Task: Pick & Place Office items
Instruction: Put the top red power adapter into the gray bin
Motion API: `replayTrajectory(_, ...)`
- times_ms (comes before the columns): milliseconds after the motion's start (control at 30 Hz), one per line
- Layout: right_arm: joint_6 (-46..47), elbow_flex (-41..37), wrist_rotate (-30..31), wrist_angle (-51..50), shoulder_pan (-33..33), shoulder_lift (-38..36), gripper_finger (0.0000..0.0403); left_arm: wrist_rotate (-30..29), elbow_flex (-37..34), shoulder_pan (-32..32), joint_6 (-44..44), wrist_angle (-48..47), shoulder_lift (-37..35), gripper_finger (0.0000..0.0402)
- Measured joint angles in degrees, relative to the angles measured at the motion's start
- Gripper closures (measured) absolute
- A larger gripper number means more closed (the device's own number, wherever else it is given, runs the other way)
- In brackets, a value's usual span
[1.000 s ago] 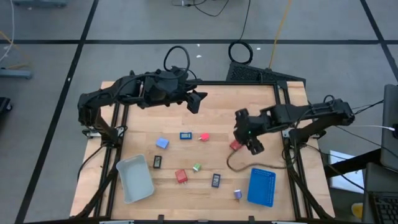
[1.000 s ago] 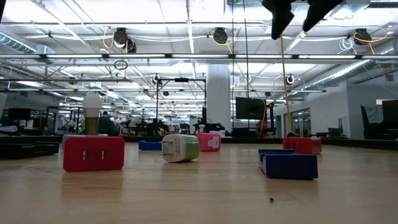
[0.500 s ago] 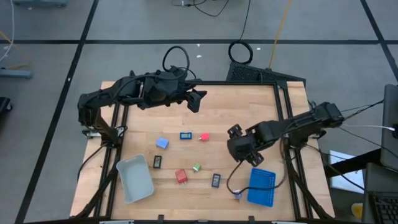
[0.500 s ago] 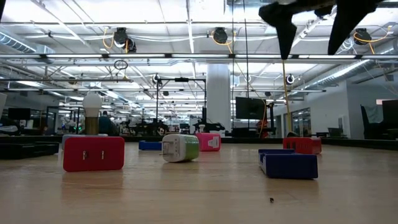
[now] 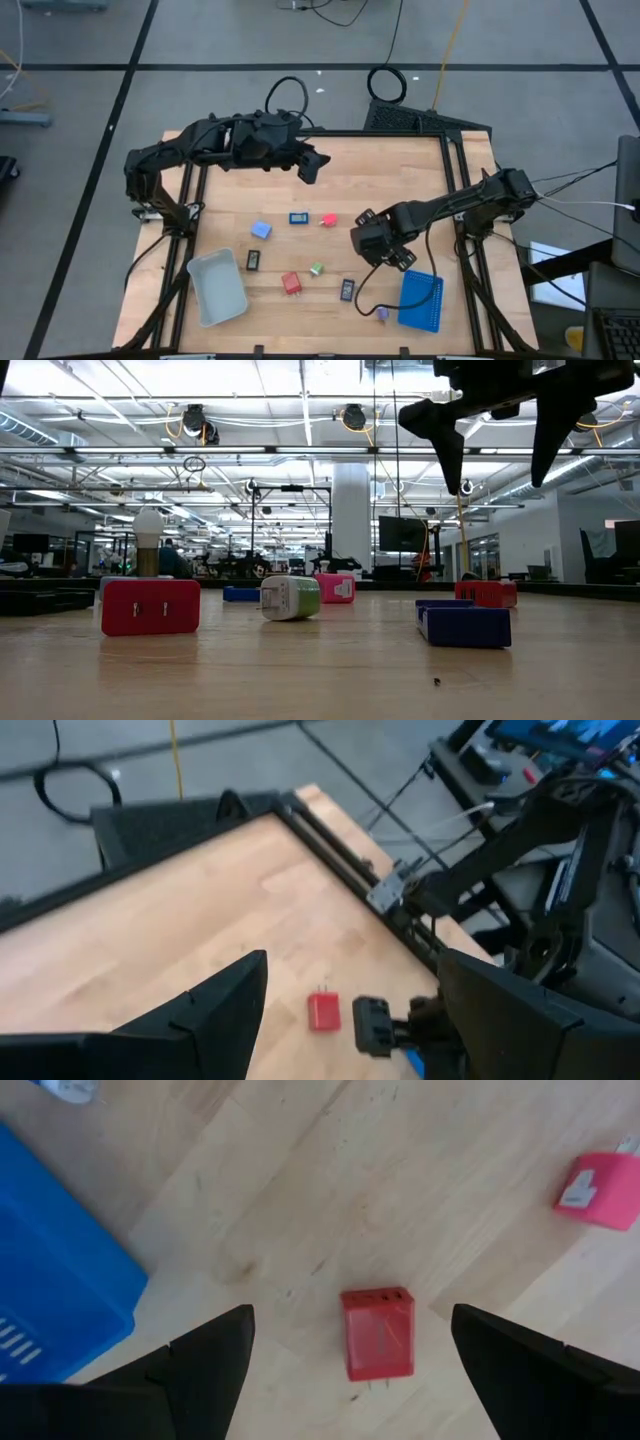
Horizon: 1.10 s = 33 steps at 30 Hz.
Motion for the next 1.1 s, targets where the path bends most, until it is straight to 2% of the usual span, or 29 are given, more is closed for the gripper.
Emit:
replayTrajectory(233, -3.6, -3.0, -1.1, 3.6, -0.8, -0.6, 0.0070, 3.8, 0.0, 0.8, -2.6, -1.2, -0.4, 0.0108)
replayTrajectory(300, -4.5, -5.0, -2.8, 5.2, -1.5, -1.4, 0.0069, 3.9, 0.0, 0.8, -3.4, -1.2, -0.5, 0.0108)
replayTrajectory(533, -9.1, -12.4, -2.7, 5.4, -6.5, -3.8, 0.0069, 3.4, 0.0, 0.8, -5.5, -1.2, -0.4, 0.0108)
replayTrajectory(700, -9.8, -16.8, -2.7, 9.7, -10.3, -5.7, 0.0069, 2.4, 0.0, 0.8, -6.4, -1.1, -0.4, 0.0108)
replayTrajectory(1100, -10.2, -18.1, -2.9, 17.5, -15.1, -6.2, 0.0069, 2.4, 0.0, 0.8, -7.3, -1.1, -0.4, 0.0108)
